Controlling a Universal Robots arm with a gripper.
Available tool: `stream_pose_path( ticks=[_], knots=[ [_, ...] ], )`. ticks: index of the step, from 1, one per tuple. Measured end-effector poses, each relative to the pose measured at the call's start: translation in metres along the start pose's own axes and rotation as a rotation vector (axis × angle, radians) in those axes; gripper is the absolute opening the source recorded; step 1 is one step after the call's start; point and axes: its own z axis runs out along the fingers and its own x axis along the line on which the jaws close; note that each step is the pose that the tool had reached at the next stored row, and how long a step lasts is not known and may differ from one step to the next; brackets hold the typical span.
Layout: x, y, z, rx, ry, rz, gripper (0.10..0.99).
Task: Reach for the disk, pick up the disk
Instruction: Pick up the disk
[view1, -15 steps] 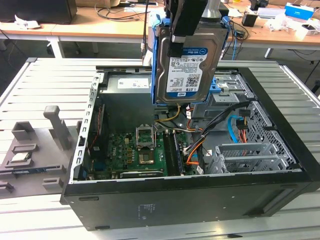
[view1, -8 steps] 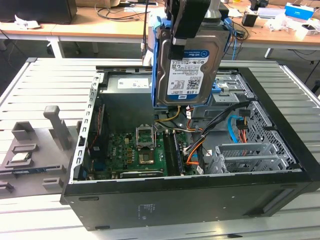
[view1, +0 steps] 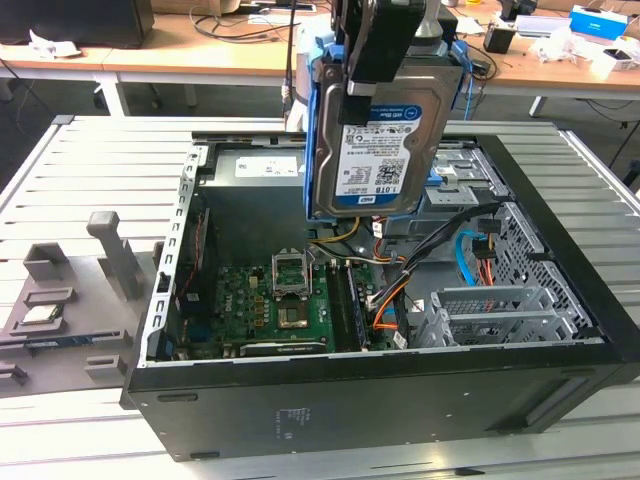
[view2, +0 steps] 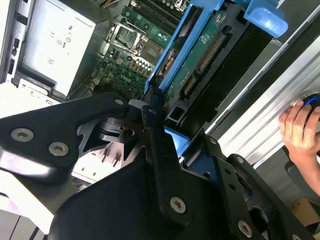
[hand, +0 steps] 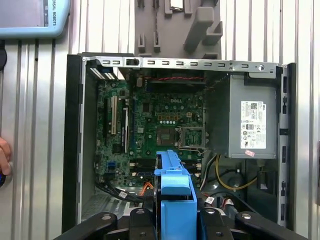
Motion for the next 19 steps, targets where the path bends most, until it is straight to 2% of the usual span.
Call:
stream_pose_path(
  ticks=[19],
  knots=[
    [0.0188, -0.0004, -0.0002, 0.0, 0.0, 0.0, 0.369]
  ],
)
